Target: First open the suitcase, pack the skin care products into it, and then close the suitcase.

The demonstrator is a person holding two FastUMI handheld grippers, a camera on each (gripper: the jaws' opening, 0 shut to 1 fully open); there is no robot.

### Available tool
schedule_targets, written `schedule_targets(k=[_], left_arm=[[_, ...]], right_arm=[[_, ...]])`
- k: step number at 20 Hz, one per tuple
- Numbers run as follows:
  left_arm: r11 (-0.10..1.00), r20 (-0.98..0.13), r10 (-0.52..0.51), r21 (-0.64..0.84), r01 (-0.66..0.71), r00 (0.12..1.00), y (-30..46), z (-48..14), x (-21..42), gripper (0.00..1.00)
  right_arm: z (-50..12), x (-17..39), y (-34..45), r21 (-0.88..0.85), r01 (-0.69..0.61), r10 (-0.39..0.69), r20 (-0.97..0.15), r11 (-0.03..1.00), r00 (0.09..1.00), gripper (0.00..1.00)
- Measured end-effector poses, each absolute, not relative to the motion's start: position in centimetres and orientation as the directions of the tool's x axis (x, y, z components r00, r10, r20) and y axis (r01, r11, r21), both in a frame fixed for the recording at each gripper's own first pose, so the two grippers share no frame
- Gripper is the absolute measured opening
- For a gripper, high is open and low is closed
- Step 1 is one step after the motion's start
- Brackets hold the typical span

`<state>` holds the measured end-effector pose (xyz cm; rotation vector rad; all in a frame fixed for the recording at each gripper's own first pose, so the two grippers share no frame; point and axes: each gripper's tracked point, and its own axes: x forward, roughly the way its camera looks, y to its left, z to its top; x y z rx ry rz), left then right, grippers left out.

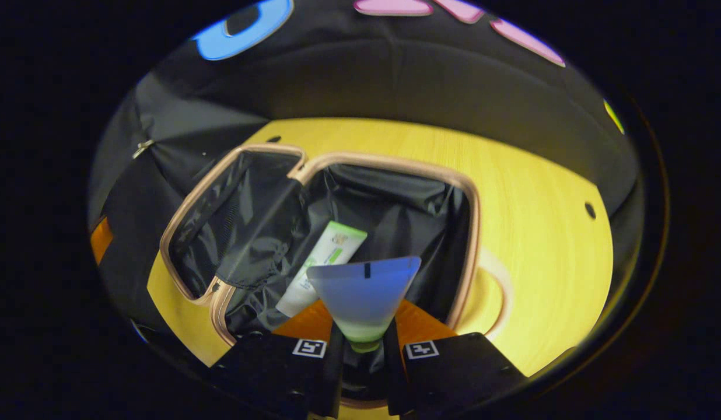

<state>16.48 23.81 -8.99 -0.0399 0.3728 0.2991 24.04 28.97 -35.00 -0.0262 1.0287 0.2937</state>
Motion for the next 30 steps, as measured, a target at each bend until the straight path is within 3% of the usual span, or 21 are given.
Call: schedule_targets(k=[2,3,4,5,6,7,8,11,14,15,18,25,28,30], left_arm=[[0.950,-0.374,0.289,0.000,-0.311,0.881,25.1,-9.6,15.0,0.98],[0.949,-0.381,0.290,-0.005,-0.315,0.878,25.4,-9.8,14.4,0.98],[0.949,-0.384,0.288,-0.010,-0.316,0.877,25.7,-10.1,13.7,0.98],[0.949,-0.383,0.288,-0.012,-0.316,0.878,26.1,-10.2,13.2,0.98],[0.948,-0.381,0.291,-0.010,-0.318,0.878,26.5,-10.2,12.9,0.98],[0.948,-0.383,0.292,-0.009,-0.319,0.876,26.8,-10.3,12.5,0.98],[0.947,-0.386,0.294,-0.008,-0.322,0.874,26.9,-10.4,12.2,0.98],[0.944,-0.386,0.301,-0.006,-0.329,0.872,28.0,-10.6,11.8,0.98],[0.941,-0.378,0.309,-0.011,-0.338,0.873,29.7,-11.3,12.5,0.98],[0.941,-0.378,0.305,-0.023,-0.338,0.874,30.4,-11.6,13.0,0.98],[0.933,-0.382,0.307,-0.060,-0.355,0.871,33.9,-12.7,15.4,0.98],[0.923,-0.439,0.216,-0.200,-0.330,0.872,41.2,-15.8,25.1,0.96],[0.870,-0.515,0.129,-0.352,-0.346,0.847,42.4,-18.2,29.1,0.96],[0.850,-0.574,0.106,-0.372,-0.373,0.812,42.9,-20.7,31.0,0.95]], right_arm=[[-36.6,24.6,28.1,0.060,-0.186,0.143,-0.868,0.981,0.475,0.34],[-37.1,24.7,27.6,0.026,-0.169,0.104,-0.874,0.985,0.474,0.27],[-37.4,24.8,27.4,0.005,-0.155,0.078,-0.880,0.988,0.468,0.43],[-37.9,24.6,27.4,0.001,-0.139,0.064,-0.892,0.990,0.448,0.35],[-38.3,24.3,27.5,0.002,-0.128,0.058,-0.901,0.992,0.431,0.36],[-38.4,24.1,27.6,0.001,-0.121,0.052,-0.904,0.993,0.424,0.31],[-38.6,24.3,27.6,-0.008,-0.116,0.043,-0.903,0.993,0.427,0.38],[-37.3,24.0,28.2,-0.010,-0.124,0.048,-0.890,0.992,0.454,0.43],[-34.1,23.5,28.9,0.013,-0.153,0.094,-0.839,0.988,0.536,0.78],[-32.8,23.1,29.1,0.034,-0.161,0.120,-0.816,0.986,0.565,0.77],[-28.3,21.6,28.3,0.062,-0.181,0.167,-0.734,0.982,0.658,1.00],[-20.9,15.7,20.7,0.031,-0.131,0.124,-0.579,0.991,0.806,0.99],[-20.5,13.0,16.3,-0.015,-0.053,0.035,-0.560,0.999,0.827,0.98],[-20.4,11.4,14.1,-0.042,-0.009,-0.016,-0.557,0.999,0.830,0.99]])
